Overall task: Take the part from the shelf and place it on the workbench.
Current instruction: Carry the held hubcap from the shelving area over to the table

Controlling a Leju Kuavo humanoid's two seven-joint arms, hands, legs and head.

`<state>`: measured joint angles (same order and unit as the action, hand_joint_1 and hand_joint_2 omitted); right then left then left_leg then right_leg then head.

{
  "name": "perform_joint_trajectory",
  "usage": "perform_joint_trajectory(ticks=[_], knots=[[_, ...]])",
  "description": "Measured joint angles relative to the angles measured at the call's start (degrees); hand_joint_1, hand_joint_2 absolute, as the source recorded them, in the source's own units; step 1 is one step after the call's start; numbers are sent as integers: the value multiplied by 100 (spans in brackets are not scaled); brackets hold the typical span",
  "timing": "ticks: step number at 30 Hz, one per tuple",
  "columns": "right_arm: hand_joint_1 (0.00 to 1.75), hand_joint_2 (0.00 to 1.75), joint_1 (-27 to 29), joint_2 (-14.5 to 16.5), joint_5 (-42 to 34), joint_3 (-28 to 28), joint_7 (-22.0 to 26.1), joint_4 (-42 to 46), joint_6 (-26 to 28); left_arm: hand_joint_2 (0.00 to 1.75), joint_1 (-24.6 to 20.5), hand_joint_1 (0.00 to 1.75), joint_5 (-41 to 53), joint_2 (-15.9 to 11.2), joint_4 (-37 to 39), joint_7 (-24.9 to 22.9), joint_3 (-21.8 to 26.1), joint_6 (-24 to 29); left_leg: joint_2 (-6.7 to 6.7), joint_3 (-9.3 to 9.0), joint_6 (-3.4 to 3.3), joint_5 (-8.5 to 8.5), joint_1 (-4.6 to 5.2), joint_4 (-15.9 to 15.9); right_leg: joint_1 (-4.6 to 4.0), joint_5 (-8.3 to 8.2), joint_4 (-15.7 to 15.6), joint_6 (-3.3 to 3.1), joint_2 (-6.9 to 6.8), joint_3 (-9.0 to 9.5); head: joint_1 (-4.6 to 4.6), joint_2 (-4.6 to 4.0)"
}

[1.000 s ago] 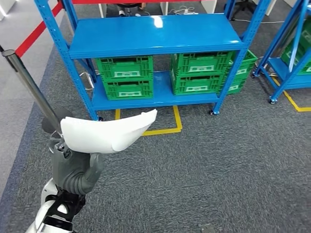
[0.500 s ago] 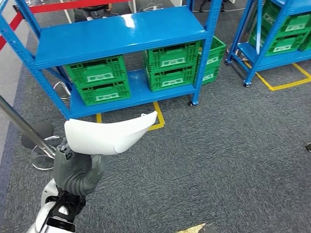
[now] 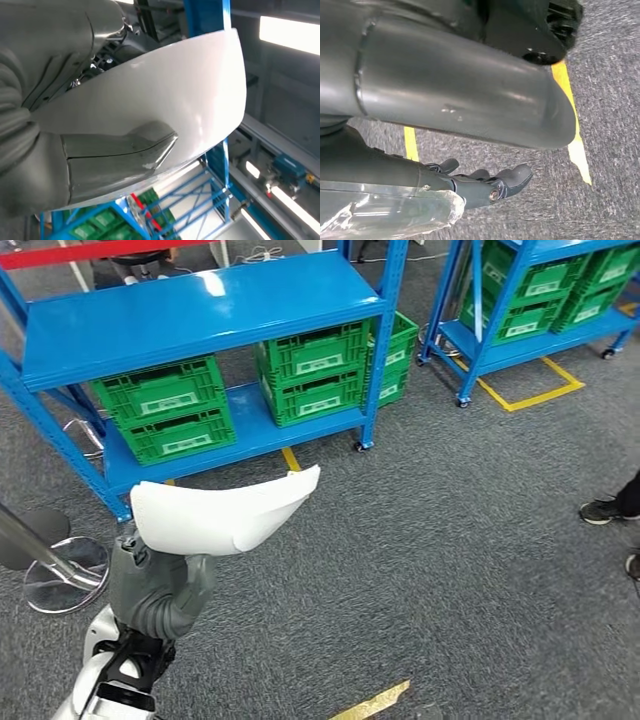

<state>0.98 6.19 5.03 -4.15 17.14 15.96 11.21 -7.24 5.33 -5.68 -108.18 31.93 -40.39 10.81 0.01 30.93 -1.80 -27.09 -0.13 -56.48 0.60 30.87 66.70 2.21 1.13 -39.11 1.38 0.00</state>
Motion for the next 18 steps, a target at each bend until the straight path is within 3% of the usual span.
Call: perform_joint_trajectory(ticks=[2, 3, 4, 6, 8, 9, 11, 13, 15, 17, 18], knots=[[0, 0, -3, 0, 0, 1, 0, 0, 0, 175, 10, 175, 0, -4, 1, -2, 1, 0, 140, 15, -13, 1, 26, -3, 4, 243, 641, 17, -53, -272, 2, 0], [0, 0, 6, 0, 0, 2, 0, 0, 0, 175, 12, 175, 0, -5, 1, -3, 1, 1, 205, 19, -14, 1, 35, -4, 4, 222, 702, 21, -64, -277, 3, 0], [0, 0, 15, 0, 0, 2, 0, 0, 0, 175, 15, 175, 0, -4, 1, -3, 1, 3, 263, 18, -14, 0, 41, -6, 4, 99, 519, 19, -85, -154, 3, 0], [0, 0, 13, 0, 0, 5, 0, 1, 0, 175, 16, 175, 1, -2, 0, -4, 8, 20, 368, 10, 2, -11, 63, -15, -12, -216, -272, 6, -256, 313, 5, 0], [0, 0, -8, 0, 0, 9, 2, 2, 1, 175, 14, 175, 1, 1, -1, -11, 32, 43, 453, 14, 41, -25, 101, -35, -39, -344, -837, -49, -420, 636, 3, 0], [0, 0, -10, 0, 0, 13, 6, 2, 2, 175, 12, 175, -4, 2, -1, -27, 49, 46, 493, 18, 61, -27, 118, -43, -54, -334, -912, -81, -438, 668, 1, 0], [0, 0, 25, 0, -9, 26, 37, 2, 3, 175, -3, 175, -57, 4, -1, -104, 82, 4, 544, 20, 108, -36, 113, -57, -51, -366, -928, -153, -341, 657, 0, 0], [0, 0, 61, 0, -32, 53, 89, 2, 4, 175, -28, 175, -132, 3, -1, -199, 102, -78, 375, 90, 178, -203, 84, -252, -33, -404, -948, -220, -241, 649, -11, 0], [0, 0, 58, 0, -53, 82, 132, 2, 0, 175, -42, 175, -177, -4, 1, -267, 121, -145, 144, 353, 234, -571, 51, -866, -25, -431, -955, -266, -125, 632, -30, 0], [0, 0, 60, 0, -69, 106, 155, 0, -3, 175, -44, 175, -199, -13, 1, -307, 144, -180, 80, 655, 248, -832, 36, -1528, -30, -445, -954, -285, 3, 612, -32, 0], [0, 0, 73, 0, -75, 117, 160, -2, -1, 175, -47, 175, -204, -18, 1, -316, 160, -187, 72, 709, 243, -812, 34, -1642, -32, -450, -953, -286, 67, 607, -31, 0]])
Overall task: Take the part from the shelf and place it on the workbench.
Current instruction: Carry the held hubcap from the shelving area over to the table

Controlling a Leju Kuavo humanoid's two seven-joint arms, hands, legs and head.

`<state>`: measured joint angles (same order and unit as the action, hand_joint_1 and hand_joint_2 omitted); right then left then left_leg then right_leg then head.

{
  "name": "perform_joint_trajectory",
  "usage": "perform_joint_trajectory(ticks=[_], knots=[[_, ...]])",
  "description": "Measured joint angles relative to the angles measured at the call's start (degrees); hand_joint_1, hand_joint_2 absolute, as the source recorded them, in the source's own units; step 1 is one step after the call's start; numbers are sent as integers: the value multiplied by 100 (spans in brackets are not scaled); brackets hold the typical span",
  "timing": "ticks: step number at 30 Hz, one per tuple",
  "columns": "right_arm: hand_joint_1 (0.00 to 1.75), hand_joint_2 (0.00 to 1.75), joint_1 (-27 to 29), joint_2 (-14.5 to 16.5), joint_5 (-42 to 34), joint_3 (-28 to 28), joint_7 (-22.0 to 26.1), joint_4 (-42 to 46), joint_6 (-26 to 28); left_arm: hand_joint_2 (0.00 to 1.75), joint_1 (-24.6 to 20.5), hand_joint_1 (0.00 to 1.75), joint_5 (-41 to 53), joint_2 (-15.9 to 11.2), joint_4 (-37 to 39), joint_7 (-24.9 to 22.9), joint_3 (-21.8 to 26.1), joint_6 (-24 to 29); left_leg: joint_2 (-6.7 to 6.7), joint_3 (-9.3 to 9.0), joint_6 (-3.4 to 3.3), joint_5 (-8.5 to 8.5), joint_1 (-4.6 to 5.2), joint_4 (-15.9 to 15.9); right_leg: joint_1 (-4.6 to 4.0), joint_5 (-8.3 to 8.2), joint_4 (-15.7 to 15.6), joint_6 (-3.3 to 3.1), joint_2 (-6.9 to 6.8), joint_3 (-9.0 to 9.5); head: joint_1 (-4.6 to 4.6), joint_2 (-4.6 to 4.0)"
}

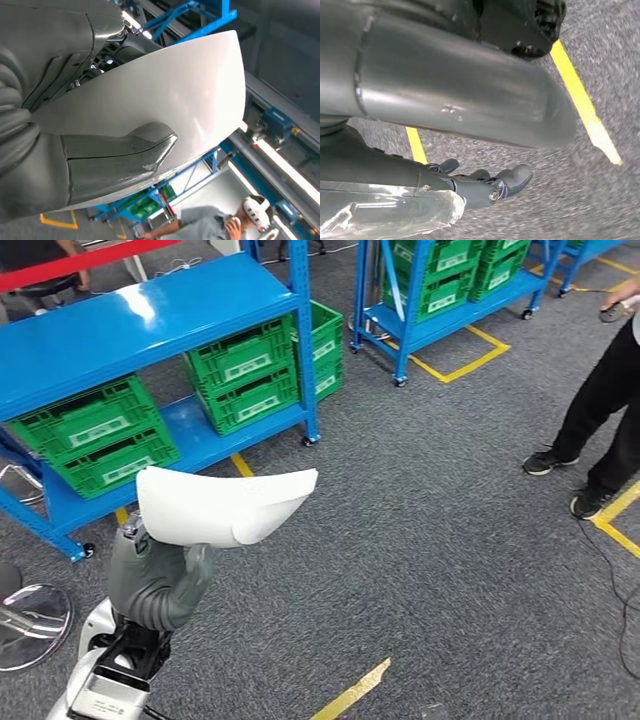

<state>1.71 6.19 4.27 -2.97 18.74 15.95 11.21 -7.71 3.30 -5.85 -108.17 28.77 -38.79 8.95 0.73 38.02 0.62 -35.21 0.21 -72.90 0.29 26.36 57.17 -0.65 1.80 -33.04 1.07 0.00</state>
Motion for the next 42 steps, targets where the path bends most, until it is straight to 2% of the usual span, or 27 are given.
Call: perform_joint_trajectory(ticks=[1, 2, 4, 6, 7, 8, 10, 13, 14, 15, 16, 19, 21, 23, 24, 26, 28, 29, 30, 31, 33, 34, 36, 37, 39, 40, 42], knots=[[0, 0, 15, 0, -5, 10, 2, -2, 2, 175, -6, 175, -3, -4, 0, -4, 19, -3, -10, -44, -15, 127, -1, 93, -1, -6, 1, 3, 66, -1, 0, 0], [0, 0, 27, 1, -8, 18, 4, -4, 4, 175, -17, 175, -6, -9, 0, -4, 43, -5, -50, -180, -38, 329, -1, 372, -2, -14, 1, 12, 133, 1, 1, 0], [0, 0, 30, 7, -9, 28, 11, -6, 5, 175, -38, 175, -29, -16, -1, 1, 92, -7, -287, -523, -107, 692, -4, 1089, -5, -30, 13, 43, 252, -10, 3, 0], [0, 0, 22, 16, -8, 33, 22, -7, 10, 175, -45, 175, -90, -22, -3, 6, 143, -27, -489, -708, -157, 778, 3, 1503, 10, -54, 31, 97, 352, -61, 6, 0], [0, 0, 24, 19, -7, 37, 28, -9, 12, 175, -42, 175, -122, -26, -4, 5, 168, -50, -503, -726, -176, 763, 14, 1563, 22, -70, 32, 133, 398, -88, 3, 0], [0, 0, 32, 19, -7, 40, 34, -13, 15, 175, -40, 175, -149, -28, -5, 4, 191, -82, -454, -743, -193, 775, 13, 1619, 40, -85, 27, 169, 442, -122, 3, 0], [0, 0, 45, 20, -6, 48, 47, -25, 17, 175, -37, 175, -196, -31, -7, 3, 217, -166, -336, -771, -245, 839, 4, 1710, 38, 5, 145, 217, 320, -221, 16, 0], [0, 0, 21, 20, -6, 63, 59, -36, 19, 175, -3, 175, -251, -38, -13, 7, 238, -268, -99, -770, -293, 884, 6, 1768, 43, 522, 1055, 270, -40, -650, 77, 0], [0, 0, 19, 20, -5, 72, 60, -37, 19, 175, 12, 175, -256, -40, -13, 12, 244, -281, -12, -760, -295, 885, 8, 1767, 59, 649, 1373, 297, -86, -788, 81, 0], [0, 0, 25, 20, -5, 80, 61, -38, 19, 175, 25, 175, -243, -42, -13, 21, 249, -280, 67, -753, -291, 886, 6, 1766, 80, 676, 1528, 324, -115, -843, 81, 0], [0, 0, 33, 20, -5, 89, 61, -39, 19, 175, 34, 175, -220, -42, -13, 32, 254, -267, 140, -749, -281, 884, -1, 1763, 105, 609, 1484, 356, -146, -794, 82, 0], [0, 0, 27, 31, -4, 108, 63, -40, 20, 175, 46, 175, -172, -42, -14, 61, 287, -207, 325, -736, -168, 823, -12, 1673, 184, 211, 498, 455, -430, -184, 93, 0], [0, 0, 5, 54, -4, 124, 69, -42, 27, 175, 54, 175, -207, -42, -16, 38, 319, -211, 419, -721, -79, 770, 7, 1585, 181, 156, 151, 395, -539, 27, 79, 0], [0, 0, 11, 62, -4, 142, 78, -44, 40, 175, 63, 175, -254, -42, -17, -7, 336, -232, 504, -728, -29, 762, -7, 1564, 146, 153, 161, 265, -428, 6, 52, 0], [0, 0, 25, 62, -4, 149, 80, -45, 45, 175, 64, 175, -268, -41, -17, -22, 338, -239, 485, -730, -2, 732, -29, 1545, 136, 142, 162, 223, -376, -5, 47, 0], [0, 0, 38, 61, -3, 157, 85, -46, 45, 175, 70, 175, -280, -41, -17, -31, 347, -251, 278, -628, 44, 499, -68, 1266, 128, 112, 157, 148, -264, -19, 41, 0], [0, 0, 27, 61, 1, 164, 91, -47, 44, 175, 87, 175, -295, -44, -17, -31, 357, -256, 48, -315, 48, 116, -74, 568, 107, 87, 155, 98, -132, -46, 22, 0], [0, 0, 23, 61, 3, 167, 93, -47, 42, 175, 96, 175, -304, -45, -17, -31, 361, -256, 12, -140, 30, -16, -67, 216, 87, 77, 155, 79, -58, -60, 14, 0], [0, 0, 27, 61, 4, 172, 95, -47, 40, 175, 104, 175, -311, -46, -17, -31, 363, -256, -3, -16, -3, -55, -56, -10, 64, 68, 155, 64, 18, -72, 8, 0], [0, 0, 34, 61, 5, 177, 96, -47, 38, 175, 108, 175, -314, -46, -17, -31, 364, -256, -15, 18, -54, 25, -35, -36, 42, 59, 155, 50, 97, -81, 8, 0], [0, 0, 41, 64, 7, 186, 96, -47, 34, 175, 109, 175, -314, -44, -17, -31, 365, -256, -132, -189, -191, 424, 45, 473, 15, 38, 154, 27, 246, -92, 10, 0], [0, 0, 38, 73, 9, 190, 96, -47, 28, 175, 106, 175, -308, -43, -18, -30, 366, -255, -287, -352, -275, 616, 93, 840, 13, 26, 154, 21, 313, -100, 14, 0], [0, 0, 31, 95, 14, 193, 97, -47, 16, 175, 99, 175, -289, -42, -19, -20, 372, -246, -542, -585, -386, 795, 145, 1358, 18, 3, 160, 39, 441, -133, 7, 0], [0, 0, 33, 105, 17, 195, 97, -47, 11, 175, 95, 175, -284, -40, -20, -15, 378, -239, -582, -624, -412, 794, 151, 1457, 26, -14, 156, 65, 503, -157, 2, 0], [0, 0, 44, 110, 20, 195, 98, -48, 10, 175, 84, 175, -298, -30, -20, -12, 393, -228, -459, -658, -389, 819, 128, 1572, 26, -40, 152, 123, 586, -216, -9, 0], [0, 0, 50, 108, 21, 195, 98, -49, 11, 175, 80, 175, -309, -20, -20, -16, 401, -225, -384, -676, -370, 847, 107, 1634, 11, -2, 193, 144, 505, -262, -3, 0], [0, 0, 36, 102, 22, 196, 98, -51, 17, 175, 76, 175, -318, -2, -20, -23, 415, -223, -218, -699, -335, 895, 69, 1730, -16, 263, 586, 176, 180, -479, 33, 0]])
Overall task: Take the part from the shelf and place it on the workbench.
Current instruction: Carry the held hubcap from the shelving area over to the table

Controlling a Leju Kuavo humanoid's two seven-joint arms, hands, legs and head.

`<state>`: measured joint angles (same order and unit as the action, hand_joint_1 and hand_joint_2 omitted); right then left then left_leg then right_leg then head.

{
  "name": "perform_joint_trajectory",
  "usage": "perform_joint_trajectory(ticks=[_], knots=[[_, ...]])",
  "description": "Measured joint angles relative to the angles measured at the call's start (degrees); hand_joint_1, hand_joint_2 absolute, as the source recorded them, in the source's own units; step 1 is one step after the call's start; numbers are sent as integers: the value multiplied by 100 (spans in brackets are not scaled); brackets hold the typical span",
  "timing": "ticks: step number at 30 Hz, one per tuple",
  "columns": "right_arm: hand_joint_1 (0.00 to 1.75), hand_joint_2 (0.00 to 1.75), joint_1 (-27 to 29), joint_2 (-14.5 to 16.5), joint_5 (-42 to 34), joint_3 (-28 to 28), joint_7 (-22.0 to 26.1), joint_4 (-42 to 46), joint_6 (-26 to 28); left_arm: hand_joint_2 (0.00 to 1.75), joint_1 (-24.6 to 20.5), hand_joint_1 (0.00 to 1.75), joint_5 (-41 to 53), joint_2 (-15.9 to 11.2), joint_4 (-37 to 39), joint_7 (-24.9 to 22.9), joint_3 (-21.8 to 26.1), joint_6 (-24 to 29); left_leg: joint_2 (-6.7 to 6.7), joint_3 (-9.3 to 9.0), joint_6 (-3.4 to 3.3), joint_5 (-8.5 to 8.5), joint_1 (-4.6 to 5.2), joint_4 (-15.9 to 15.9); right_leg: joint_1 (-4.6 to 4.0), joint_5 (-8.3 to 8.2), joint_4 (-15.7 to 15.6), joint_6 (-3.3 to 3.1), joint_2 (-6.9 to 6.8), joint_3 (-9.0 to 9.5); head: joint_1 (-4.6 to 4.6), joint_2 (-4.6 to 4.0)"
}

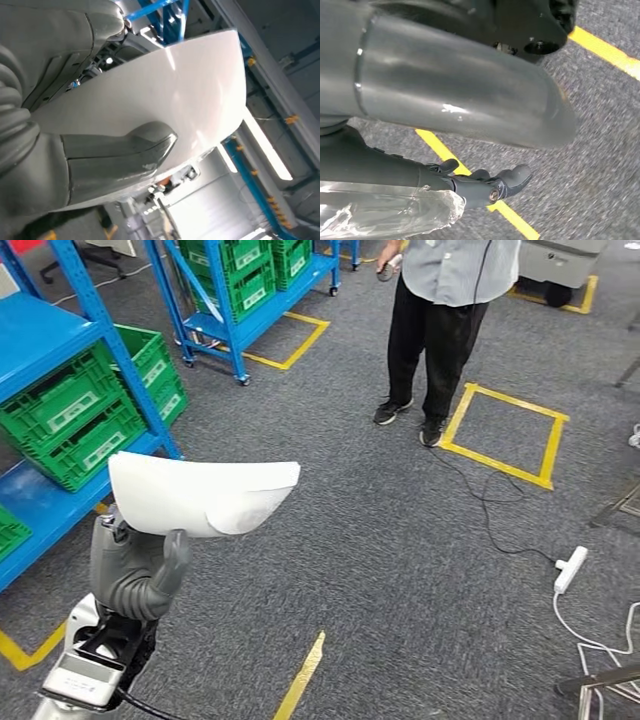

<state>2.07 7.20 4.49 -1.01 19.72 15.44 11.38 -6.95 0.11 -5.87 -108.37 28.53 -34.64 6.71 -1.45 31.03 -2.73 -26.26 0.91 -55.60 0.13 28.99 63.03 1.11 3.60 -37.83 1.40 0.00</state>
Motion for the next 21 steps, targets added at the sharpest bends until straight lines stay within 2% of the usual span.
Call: perform_joint_trajectory(ticks=[1, 2, 3, 4, 5, 7, 9, 10, 12, 13, 14, 16, 18, 19, 20, 21], knots=[[0, 0, -12, -2, 1, 1, 1, -1, -2, 175, 4, 175, 8, 2, 1, -3, 8, 3, 81, 3, -2, 2, 0, 9, -3, 188, 336, 29, -157, -161, 14, 0], [0, 0, -21, -3, 4, 2, 2, -1, -5, 175, 6, 175, 20, 0, 1, -1, 18, 7, 172, 11, -3, 1, -2, 7, 10, 353, 693, 60, -238, -325, 25, 0], [0, 0, -22, -4, 7, 3, 3, -1, -10, 175, 10, 175, 31, -2, 2, 2, 26, 10, 263, 17, 0, -3, -4, 5, 30, 432, 944, 96, -280, -431, 25, 0], [0, 0, -16, -4, 10, 3, 3, -1, -14, 175, 12, 175, 39, -5, 2, 5, 35, 14, 351, 21, 8, -9, -9, 3, 50, 414, 1011, 132, -312, -443, 23, 0], [0, 0, -8, -5, 14, 3, 4, -1, -15, 175, 11, 175, 43, -6, 2, 7, 42, 16, 428, 23, 20, -16, -15, -3, 72, 304, 867, 164, -346, -344, 25, 0], [0, 0, -6, -15, 18, 5, 3, -1, -17, 175, 10, 175, 43, -6, 2, 8, 52, 17, 561, 21, 71, -48, -32, -39, 97, -4, 116, 211, -506, 99, 23, 0], [0, 0, -22, -22, 21, 8, 6, -1, -21, 175, 6, 175, 48, -5, 2, 10, 59, 22, 658, 25, 145, -93, -23, -98, 86, -137, -427, 176, -670, 430, 22, 0], [0, 0, -27, -22, 23, 10, 7, -1, -22, 175, 3, 175, 56, -6, 2, 12, 61, 28, 696, 24, 178, -107, -14, -120, 72, -122, -497, 132, -697, 472, 18, 0], [0, 0, -20, -26, 25, 20, 8, -8, -22, 175, -6, 175, 86, -6, 2, 14, 68, 48, 766, 11, 225, -119, -18, -140, 61, -137, -483, 37, -602, 463, 9, 0], [0, 0, -12, -28, 25, 25, 8, -12, -21, 175, -13, 175, 100, -5, 2, 14, 73, 54, 732, 8, 256, -148, -33, -161, 66, -148, -491, 1, -553, 461, 5, 0], [0, 0, -9, -29, 25, 27, 8, -16, -22, 175, -19, 175, 107, -4, 1, 15, 78, 58, 633, 36, 289, -229, -53, -247, 73, -162, -499, -35, -500, 461, 0, 0], [0, 0, -24, -29, 26, 27, 8, -18, -22, 175, -21, 175, 109, -8, 2, 17, 90, 63, 354, 244, 350, -555, -93, -747, 90, -184, -509, -91, -381, 461, -12, 0], [0, 0, -43, -30, 27, 29, 8, -19, -23, 175, -8, 175, 115, -17, 2, 18, 95, 70, 233, 574, 368, -874, -109, -1467, 90, -190, -508, -114, -240, 454, -14, 0], [0, 0, -42, -31, 26, 31, 8, -21, -23, 175, -2, 175, 124, -21, 2, 16, 96, 77, 220, 676, 366, -905, -112, -1669, 90, -191, -507, -117, -164, 452, -14, 0], [0, 0, -38, -31, 26, 34, 7, -24, -23, 175, 2, 175, 137, -23, 2, 14, 96, 85, 209, 694, 357, -828, -114, -1685, 90, -194, -506, -115, -85, 453, -14, 0], [0, 0, -33, -32, 27, 36, 7, -27, -24, 175, 4, 175, 150, -24, 2, 11, 96, 92, 177, 610, 339, -648, -116, -1486, 90, -198, -505, -110, -3, 456, -14, 0]])
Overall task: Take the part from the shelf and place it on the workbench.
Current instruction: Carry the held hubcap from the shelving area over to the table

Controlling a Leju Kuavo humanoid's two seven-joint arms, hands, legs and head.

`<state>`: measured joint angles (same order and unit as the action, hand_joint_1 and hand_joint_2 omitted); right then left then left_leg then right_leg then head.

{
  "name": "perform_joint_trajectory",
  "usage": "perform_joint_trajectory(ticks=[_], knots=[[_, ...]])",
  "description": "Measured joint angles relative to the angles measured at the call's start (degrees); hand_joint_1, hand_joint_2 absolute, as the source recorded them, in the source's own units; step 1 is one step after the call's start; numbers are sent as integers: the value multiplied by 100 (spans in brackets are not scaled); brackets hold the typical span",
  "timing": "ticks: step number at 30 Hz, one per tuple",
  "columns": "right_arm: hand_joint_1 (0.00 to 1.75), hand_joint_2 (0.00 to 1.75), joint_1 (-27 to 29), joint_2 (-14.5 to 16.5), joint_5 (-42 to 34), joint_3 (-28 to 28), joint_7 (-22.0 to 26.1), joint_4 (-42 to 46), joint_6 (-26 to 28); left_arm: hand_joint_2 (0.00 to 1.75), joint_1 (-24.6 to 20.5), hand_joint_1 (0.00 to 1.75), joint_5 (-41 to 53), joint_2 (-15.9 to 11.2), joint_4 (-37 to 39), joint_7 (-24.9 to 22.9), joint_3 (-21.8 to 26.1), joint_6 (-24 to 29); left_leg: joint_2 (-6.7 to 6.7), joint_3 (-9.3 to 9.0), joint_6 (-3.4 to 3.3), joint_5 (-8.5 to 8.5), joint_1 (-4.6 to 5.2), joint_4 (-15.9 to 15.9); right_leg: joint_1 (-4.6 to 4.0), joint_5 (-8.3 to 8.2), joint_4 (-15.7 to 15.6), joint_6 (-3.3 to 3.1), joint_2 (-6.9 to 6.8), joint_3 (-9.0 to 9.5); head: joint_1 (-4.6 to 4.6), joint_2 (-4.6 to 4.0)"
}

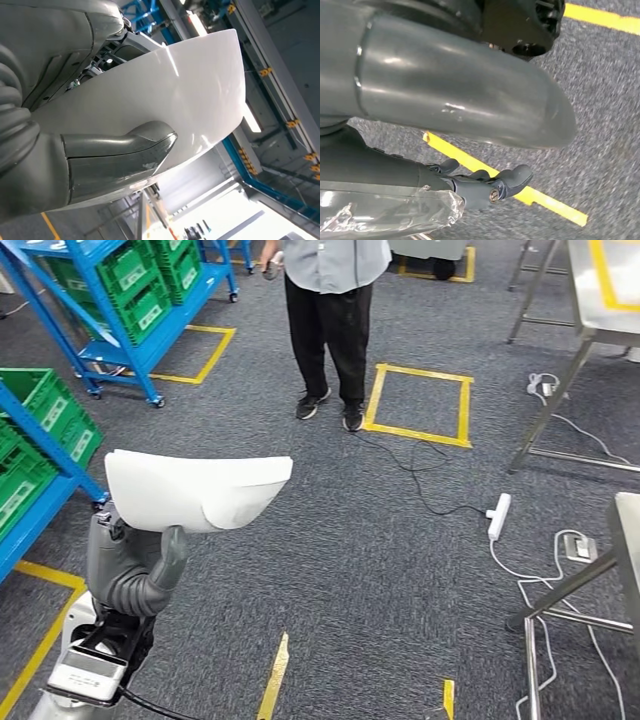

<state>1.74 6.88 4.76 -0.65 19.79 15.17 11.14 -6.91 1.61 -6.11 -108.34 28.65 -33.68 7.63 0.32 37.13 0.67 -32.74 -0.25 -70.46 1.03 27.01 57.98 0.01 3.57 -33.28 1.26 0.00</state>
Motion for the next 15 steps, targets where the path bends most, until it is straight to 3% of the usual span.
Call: perform_joint_trajectory(ticks=[2, 3, 5, 7, 9, 11, 13, 14, 15], knots=[[0, 0, -1, 1, 1, 2, 0, -3, -2, 175, 0, 175, 15, -1, 0, -2, 1, 8, -251, -304, -51, 401, -14, 678, 2, -13, 4, 24, 153, -4, 2, 0], [0, 0, -9, 2, 1, 3, 1, -4, -3, 175, -1, 175, 17, -1, 0, -2, 1, 10, -397, -436, -72, 514, -24, 980, 5, -23, 10, 46, 227, -22, 2, 0], [0, 0, -17, 2, 2, 5, 1, -5, -3, 175, -4, 175, 23, -3, 0, -3, 2, 15, -543, -532, -88, 523, -29, 1236, 23, -59, 9, 116, 350, -88, 1, 0], [0, 0, 6, 2, 2, 6, 1, -9, -3, 175, -12, 175, 31, -2, 0, -4, 2, 20, -414, -538, -113, 528, -29, 1305, 46, -87, -2, 196, 429, -157, -6, 0], [0, 0, 27, 2, 3, 7, 1, -14, -1, 175, -17, 175, 45, 7, 0, -7, 2, 25, -265, -555, -169, 565, -40, 1369, 27, 38, 164, 247, 219, -279, 25, 0], [0, 0, 12, 2, 4, 7, 2, -15, 1, 175, -5, 175, 57, 7, 2, -13, 3, 36, -97, -560, -208, 576, -18, 1393, 6, 387, 787, 264, -140, -578, 68, 0], [0, 0, -3, 2, 5, 8, 2, -15, 1, 175, 11, 175, 61, 1, 4, -17, 4, 42, 95, -554, -225, 571, 25, 1389, 5, 650, 1451, 267, -290, -867, 81, 0], [0, 0, 1, 2, 5, 8, 2, -15, 1, 175, 14, 175, 62, 0, 4, -19, 3, 42, 180, -553, -230, 567, 44, 1388, 2, 637, 1533, 259, -312, -883, 81, 0], [0, 0, 10, 2, 5, 8, 1, -15, 1, 175, 14, 175, 62, 0, 4, -19, 3, 42, 255, -556, -234, 563, 61, 1387, -6, 525, 1390, 241, -336, -781, 82, 0]])
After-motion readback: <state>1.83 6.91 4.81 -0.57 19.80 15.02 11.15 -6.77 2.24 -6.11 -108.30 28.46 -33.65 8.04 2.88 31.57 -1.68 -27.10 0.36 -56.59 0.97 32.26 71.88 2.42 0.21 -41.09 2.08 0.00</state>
